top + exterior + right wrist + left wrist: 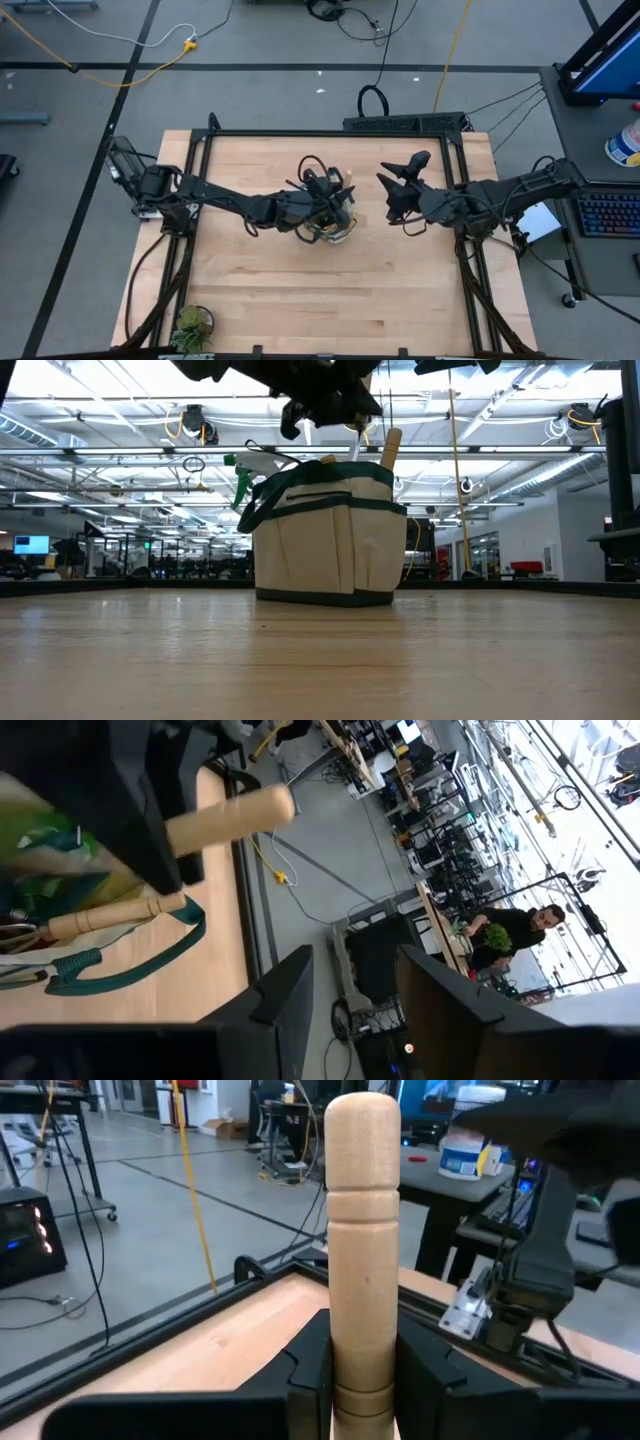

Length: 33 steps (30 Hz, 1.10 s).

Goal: Pick & Place Garden tools in Gardening bag
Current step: Put the trowel into the gardening bag

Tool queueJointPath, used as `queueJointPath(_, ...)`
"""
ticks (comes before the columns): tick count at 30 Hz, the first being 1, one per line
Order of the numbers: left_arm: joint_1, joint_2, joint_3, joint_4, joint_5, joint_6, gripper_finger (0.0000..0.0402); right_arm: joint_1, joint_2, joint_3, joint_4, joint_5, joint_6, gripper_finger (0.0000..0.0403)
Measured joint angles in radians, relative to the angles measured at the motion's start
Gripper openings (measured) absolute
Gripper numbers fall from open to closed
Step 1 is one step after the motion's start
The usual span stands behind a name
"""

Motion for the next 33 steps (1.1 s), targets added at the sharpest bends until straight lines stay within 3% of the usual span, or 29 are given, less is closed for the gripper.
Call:
queueJointPath(8, 0.0, 0.066, 0.0, 0.03, 0.007, -0.017, 0.0067, 0.0, 0.0, 0.0, 0.0, 0.0, 0.002, 0.0134)
queueJointPath(33, 0.042, 0.066, 0.0, 0.074, 0.056, 0.018, 0.0067, 0.0, 0.0, 0.0, 0.0, -0.051, 0.032, 0.0134)
